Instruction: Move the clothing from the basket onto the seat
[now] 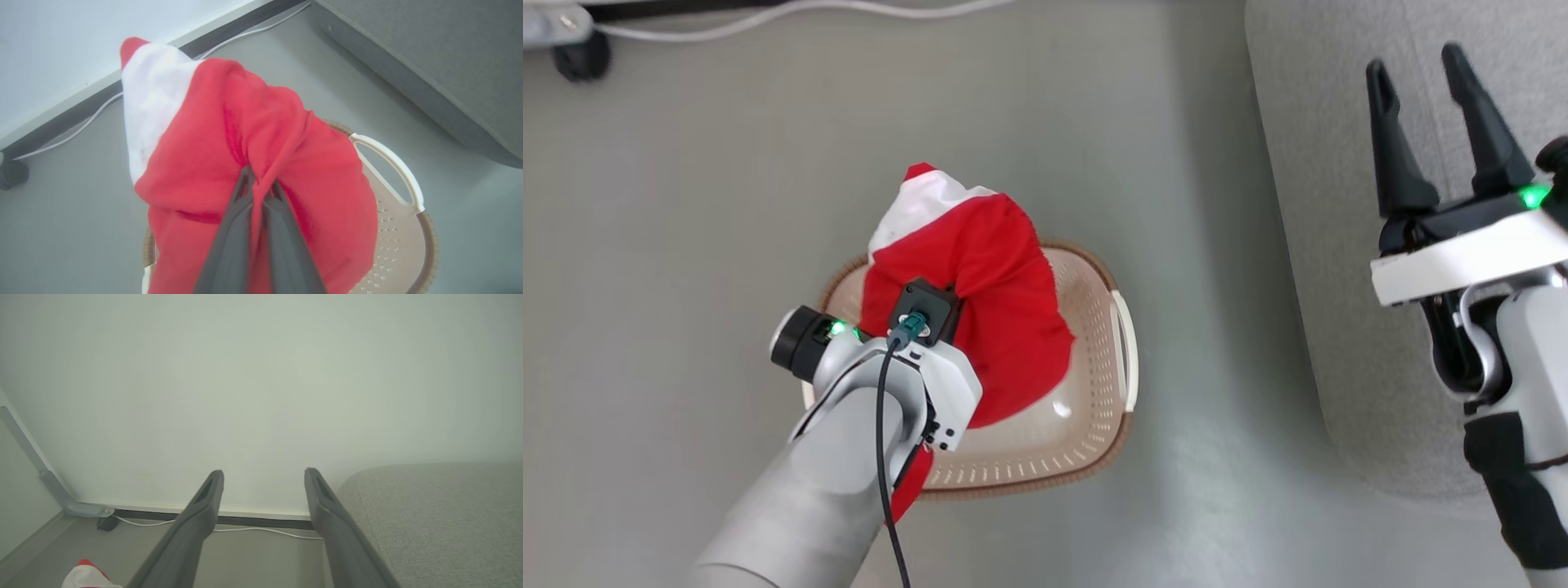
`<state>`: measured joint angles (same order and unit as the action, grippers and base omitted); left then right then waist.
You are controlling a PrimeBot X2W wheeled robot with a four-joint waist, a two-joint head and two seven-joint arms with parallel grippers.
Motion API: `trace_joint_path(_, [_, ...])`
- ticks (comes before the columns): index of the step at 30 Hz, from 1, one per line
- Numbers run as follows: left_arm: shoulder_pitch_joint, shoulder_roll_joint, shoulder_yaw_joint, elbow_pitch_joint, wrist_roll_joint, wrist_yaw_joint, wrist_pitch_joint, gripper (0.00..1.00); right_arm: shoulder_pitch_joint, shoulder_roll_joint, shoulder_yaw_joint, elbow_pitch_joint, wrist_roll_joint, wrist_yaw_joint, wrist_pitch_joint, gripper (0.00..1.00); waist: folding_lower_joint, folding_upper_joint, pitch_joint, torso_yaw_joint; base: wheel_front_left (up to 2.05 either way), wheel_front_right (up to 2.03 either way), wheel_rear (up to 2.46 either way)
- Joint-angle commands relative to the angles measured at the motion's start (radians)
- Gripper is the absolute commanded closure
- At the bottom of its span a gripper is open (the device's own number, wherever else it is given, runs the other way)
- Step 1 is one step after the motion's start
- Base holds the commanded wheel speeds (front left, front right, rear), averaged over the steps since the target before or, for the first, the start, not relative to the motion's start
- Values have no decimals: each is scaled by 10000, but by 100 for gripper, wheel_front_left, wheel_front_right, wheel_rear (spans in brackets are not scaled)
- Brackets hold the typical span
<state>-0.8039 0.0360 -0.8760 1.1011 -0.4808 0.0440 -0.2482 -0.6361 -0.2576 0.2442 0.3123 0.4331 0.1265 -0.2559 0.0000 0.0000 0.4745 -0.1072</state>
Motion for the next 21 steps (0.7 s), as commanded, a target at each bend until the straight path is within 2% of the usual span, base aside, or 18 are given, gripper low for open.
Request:
trace_joint_path(1, [126,146,285,-218,-50,105,-132,100,319,-50,152,-155,-41,42,-59,0,0,0,-625,291,0,0,0])
trace_joint_path(10, [1167,267,1706,-2212,214,450,-134,100,1334,148,208,449,-184,42,-59,0,0,0,-2198,691,0,0,0])
trace_joint_path(21, [1740,381,3159,-4426,988,169,-135,100,2148,372,126,939,-291,42,-59,0,0,0,-3274,889,0,0,0])
